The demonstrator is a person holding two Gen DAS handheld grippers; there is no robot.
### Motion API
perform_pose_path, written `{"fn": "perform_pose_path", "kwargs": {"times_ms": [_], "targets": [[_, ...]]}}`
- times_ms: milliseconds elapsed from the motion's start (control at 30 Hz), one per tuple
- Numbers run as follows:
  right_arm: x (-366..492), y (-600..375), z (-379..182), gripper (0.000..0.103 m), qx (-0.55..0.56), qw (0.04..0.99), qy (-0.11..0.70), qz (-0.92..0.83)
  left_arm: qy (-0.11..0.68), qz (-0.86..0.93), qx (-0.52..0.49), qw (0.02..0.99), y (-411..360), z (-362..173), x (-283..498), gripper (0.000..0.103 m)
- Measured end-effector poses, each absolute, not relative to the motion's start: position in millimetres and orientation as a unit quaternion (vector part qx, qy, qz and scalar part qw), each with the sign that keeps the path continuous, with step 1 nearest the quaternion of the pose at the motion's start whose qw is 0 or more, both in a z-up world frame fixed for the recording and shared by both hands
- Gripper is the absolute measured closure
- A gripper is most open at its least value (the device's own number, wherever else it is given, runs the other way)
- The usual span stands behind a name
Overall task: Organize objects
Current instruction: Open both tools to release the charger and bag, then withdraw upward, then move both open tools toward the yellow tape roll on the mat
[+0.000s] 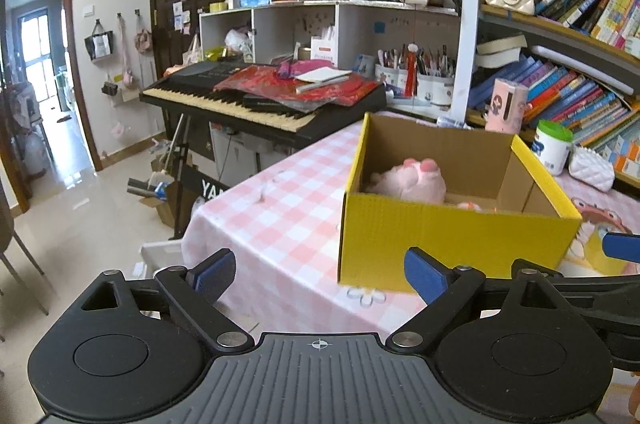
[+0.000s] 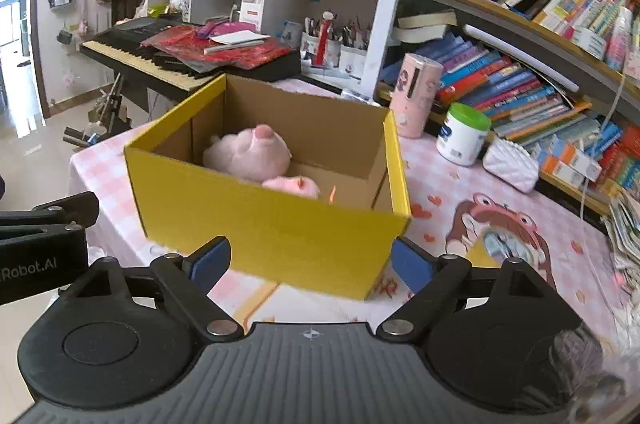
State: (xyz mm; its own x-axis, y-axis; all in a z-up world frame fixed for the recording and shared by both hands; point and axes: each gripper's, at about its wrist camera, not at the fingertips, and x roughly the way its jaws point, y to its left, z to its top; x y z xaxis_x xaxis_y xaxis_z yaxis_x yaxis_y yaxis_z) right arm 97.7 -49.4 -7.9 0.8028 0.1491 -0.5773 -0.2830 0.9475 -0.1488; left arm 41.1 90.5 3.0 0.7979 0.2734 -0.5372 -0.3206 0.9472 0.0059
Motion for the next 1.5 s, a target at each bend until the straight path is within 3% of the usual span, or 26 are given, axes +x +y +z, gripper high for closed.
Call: {"fn": "perform_pose_path", "kwargs": {"times_ms": [733, 1500], "targets": [[15, -66, -29, 0.013, -0.072, 0.939, 0.330, 0.059, 0.313, 0.108, 0.004, 0.944, 80, -12, -21, 0.006], [-4, -116, -34, 0.011, -0.043, 0.937, 0.346, -0.034, 0.328, 0.010, 0.027, 0.944, 40, -21, -10, 0.006]]}}
